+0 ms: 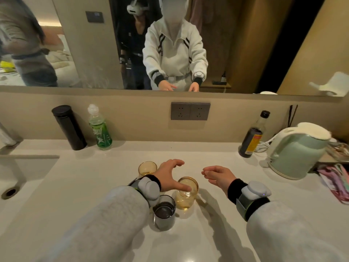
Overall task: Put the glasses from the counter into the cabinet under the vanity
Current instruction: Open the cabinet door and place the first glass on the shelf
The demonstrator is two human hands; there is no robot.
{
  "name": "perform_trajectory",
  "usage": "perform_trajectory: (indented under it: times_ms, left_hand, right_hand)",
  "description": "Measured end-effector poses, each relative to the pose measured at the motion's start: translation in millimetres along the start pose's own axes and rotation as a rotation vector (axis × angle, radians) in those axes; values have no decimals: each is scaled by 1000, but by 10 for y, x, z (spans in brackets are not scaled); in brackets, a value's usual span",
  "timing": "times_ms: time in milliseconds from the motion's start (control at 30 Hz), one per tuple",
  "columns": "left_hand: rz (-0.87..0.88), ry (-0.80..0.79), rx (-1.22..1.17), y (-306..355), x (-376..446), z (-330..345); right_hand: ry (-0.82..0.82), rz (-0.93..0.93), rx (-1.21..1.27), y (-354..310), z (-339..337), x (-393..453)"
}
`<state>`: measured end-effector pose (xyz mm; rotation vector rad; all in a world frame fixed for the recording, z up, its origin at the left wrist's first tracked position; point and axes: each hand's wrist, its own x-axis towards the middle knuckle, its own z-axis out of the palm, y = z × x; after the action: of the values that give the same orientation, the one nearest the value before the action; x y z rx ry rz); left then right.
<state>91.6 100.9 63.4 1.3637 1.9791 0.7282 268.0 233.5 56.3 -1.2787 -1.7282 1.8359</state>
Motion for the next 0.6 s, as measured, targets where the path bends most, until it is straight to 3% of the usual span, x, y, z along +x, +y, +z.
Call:
perform_trajectory:
  times_ms: [600]
  left_hand:
    - [-140,-187,342,82,330,530]
  right_hand:
    - [30,98,3,517,-282,-11]
